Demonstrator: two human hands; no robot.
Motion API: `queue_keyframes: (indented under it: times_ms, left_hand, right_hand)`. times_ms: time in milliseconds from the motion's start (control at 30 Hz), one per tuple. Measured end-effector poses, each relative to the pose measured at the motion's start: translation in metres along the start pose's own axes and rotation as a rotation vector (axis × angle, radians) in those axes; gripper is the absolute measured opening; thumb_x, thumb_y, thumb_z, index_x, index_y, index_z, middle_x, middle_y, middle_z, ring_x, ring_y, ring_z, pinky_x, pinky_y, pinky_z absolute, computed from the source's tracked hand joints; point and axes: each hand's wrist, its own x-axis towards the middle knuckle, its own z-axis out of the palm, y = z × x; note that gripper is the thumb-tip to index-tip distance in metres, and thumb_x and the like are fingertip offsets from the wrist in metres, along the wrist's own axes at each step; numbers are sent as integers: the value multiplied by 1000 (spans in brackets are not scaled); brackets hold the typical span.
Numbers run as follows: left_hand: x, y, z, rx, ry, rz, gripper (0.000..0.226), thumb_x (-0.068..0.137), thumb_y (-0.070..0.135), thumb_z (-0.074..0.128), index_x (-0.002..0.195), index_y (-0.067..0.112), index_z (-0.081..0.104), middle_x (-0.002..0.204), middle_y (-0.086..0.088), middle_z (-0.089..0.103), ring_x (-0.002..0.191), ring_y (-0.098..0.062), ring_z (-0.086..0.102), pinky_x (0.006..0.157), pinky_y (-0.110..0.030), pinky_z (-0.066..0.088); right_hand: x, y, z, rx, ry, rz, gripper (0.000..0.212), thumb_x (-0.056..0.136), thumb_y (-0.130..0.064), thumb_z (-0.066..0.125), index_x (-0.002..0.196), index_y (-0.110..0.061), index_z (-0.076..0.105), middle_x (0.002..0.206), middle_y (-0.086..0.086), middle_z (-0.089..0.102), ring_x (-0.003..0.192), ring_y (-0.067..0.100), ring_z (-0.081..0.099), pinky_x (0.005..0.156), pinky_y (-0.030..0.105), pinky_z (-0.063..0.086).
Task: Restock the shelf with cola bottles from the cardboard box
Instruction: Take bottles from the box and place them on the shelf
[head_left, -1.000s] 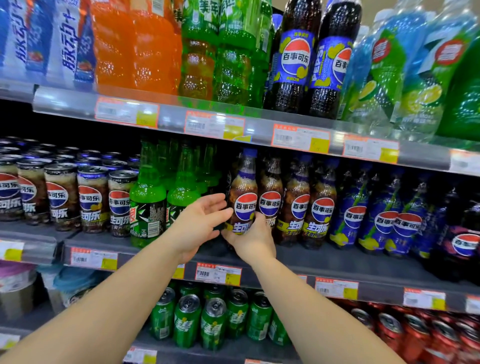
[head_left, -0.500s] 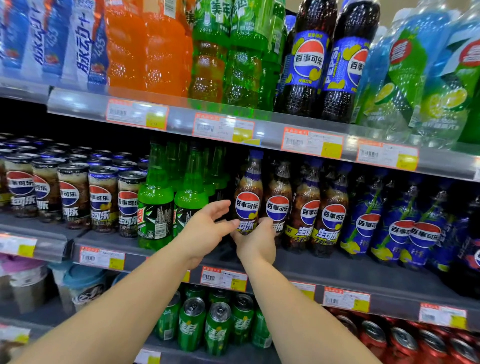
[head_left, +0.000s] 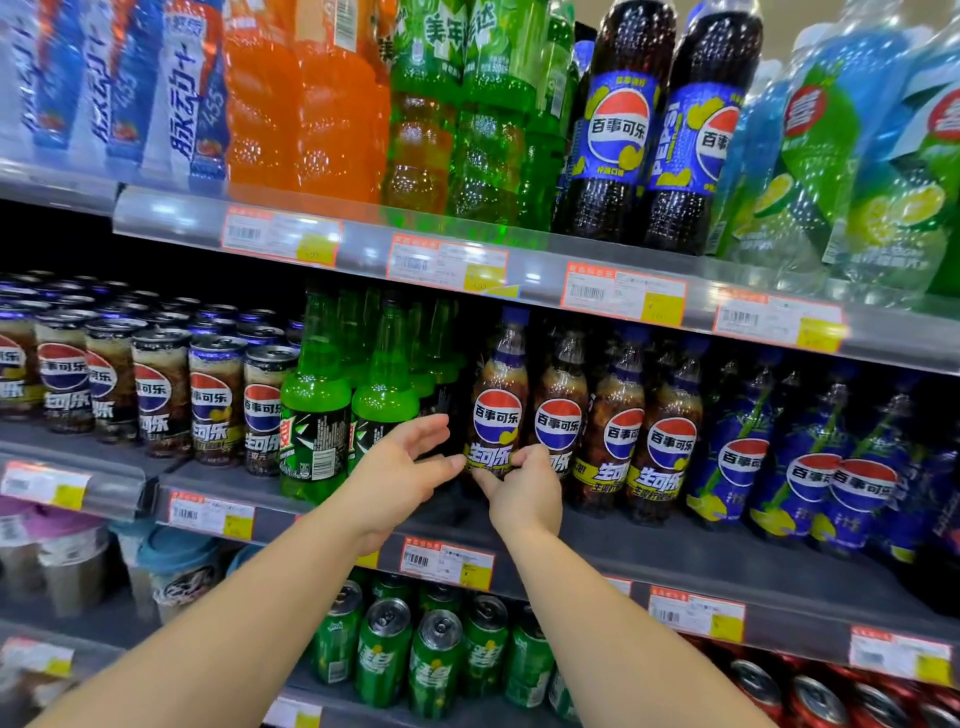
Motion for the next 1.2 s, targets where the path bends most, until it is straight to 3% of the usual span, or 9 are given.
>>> queue_keyframes:
  times_ms: [133,500,600,700,800,900,1033,1133,1200]
  left_hand:
    - [-4,-4,0,4,28,-5,52,88,14,65,135,26,46,139,6,51,101,8,52,78,-24,46]
    - [-26,-3,3,66,93,-14,49,89,15,64,134,27,48,136,10,52,115,3,50,85,-27,47]
    - [-43,1,-9,56,107,-23,42,89,15,64,127,29,52,129,11,57,114,1,54,90,-28,49]
    - [-67,6,-32,73,163,-11,37,88,14,65,121,28,58,121,10,64,108,-3,61,91,-30,52]
    - [-95,11,-74,121,275,24,33,86,10,67,115,24,61,117,5,67,105,-9,65,92,-32,52]
    - [-128,13,-131,153,437,30,29,85,13,68,112,24,62,112,6,69,97,-2,66,81,-21,55]
    - [-190,17,-240,228,628,23,27,83,19,71,109,24,65,106,9,70,95,-7,67,73,-16,52]
    - [-248,24,-338,357,753,-34,30,83,23,72,112,23,64,111,4,69,100,-13,65,82,-26,49]
    - [-290,31,-401,419,845,-78,36,81,24,74,115,21,64,112,3,68,98,-13,64,80,-27,48]
  right_hand:
    - [6,3,-1,26,11,-29,39,79,-27,76,82,-18,38,86,2,59,80,24,56,68,30,40]
    - [11,3,-2,22,-11,-41,36,78,-32,75,74,-16,44,82,3,58,76,24,52,64,30,36]
    - [-2,-7,-9,53,-29,-110,37,79,-36,74,69,-18,43,70,-4,54,69,21,52,56,30,34]
    - [-34,-22,-10,132,-57,-307,34,80,-36,72,64,-25,44,61,-10,51,59,4,49,50,15,32]
    - [-74,-47,8,224,-193,-440,31,79,-36,73,63,-26,47,58,-10,53,59,-2,51,54,11,37]
    - [-113,-85,49,238,-372,-484,27,78,-36,73,66,-27,51,63,-10,58,59,0,53,54,13,39]
    - [-178,-150,134,254,-604,-499,18,80,-38,71,78,-27,57,73,-10,61,72,11,59,65,28,47]
    - [-246,-206,205,271,-738,-559,18,83,-39,68,86,-25,57,79,-11,60,74,10,57,65,26,45]
    - [-295,-244,252,274,-799,-572,19,83,-42,67,90,-27,57,84,-13,60,78,10,57,68,29,46]
